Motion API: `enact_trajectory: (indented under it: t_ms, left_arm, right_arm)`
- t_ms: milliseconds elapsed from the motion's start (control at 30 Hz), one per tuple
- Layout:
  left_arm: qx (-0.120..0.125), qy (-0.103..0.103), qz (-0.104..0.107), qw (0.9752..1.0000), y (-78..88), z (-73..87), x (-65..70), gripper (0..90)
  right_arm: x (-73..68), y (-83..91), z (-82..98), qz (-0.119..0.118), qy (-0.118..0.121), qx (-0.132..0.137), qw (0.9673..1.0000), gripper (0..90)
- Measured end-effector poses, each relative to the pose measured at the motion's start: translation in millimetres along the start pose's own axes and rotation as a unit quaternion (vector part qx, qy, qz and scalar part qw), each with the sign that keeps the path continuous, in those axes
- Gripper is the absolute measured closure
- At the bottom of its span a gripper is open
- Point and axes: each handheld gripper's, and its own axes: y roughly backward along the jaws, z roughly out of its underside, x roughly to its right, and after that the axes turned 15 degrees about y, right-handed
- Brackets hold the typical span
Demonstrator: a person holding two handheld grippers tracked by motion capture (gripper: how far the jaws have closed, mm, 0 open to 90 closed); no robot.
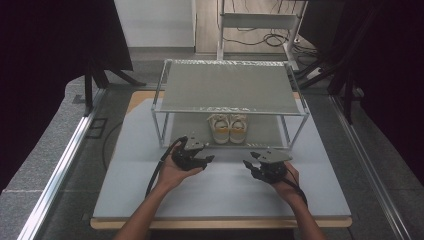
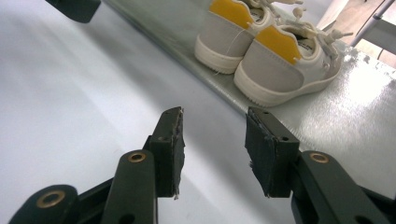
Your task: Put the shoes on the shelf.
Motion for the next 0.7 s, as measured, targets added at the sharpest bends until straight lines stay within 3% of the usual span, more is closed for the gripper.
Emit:
enact_trajectory:
  t_ms: [100,167,300,367,400,567,700]
  left_arm:
    - [0.006,0.012,0.01,0.9999,9.5,8.8,1.7,45.0]
    - [0.002,0.008,0.008,0.9999,14.6,14.7,2.8,44.7]
    - [0.004,0.023,0.011,0.9997,27.3,33.2,4.9,44.2]
    - [0.019,0.048,0.016,0.9985,33.7,45.2,4.6,44.4]
    - [0.014,0.054,0.015,0.9983,35.0,50.1,4.2,44.7]
    - [-0.002,0.049,-0.003,0.9988,42.2,67.9,3.1,44.0]
    - [0.003,0.055,-0.007,0.9985,45.4,69.3,-0.7,44.0]
  right_arm:
    - [-2.9,13.2,4.0,-0.007,-0.009,0.008,0.9999,55.5]
    - [-4.5,22.0,6.2,-0.011,-0.015,0.015,0.9997,54.7]
    - [-5.5,38.5,12.4,-0.016,-0.031,0.029,0.999,53.9]
    - [-6.2,42.7,15.6,-0.021,-0.037,0.033,0.9985,53.0]
    - [-7.1,44.6,18.0,-0.025,-0.042,0.036,0.9981,52.6]
    - [-12.5,47.6,31.1,-0.033,-0.049,0.027,0.9979,50.8]
    - [-11.1,44.8,33.4,-0.03,-0.059,0.021,0.9976,50.3]
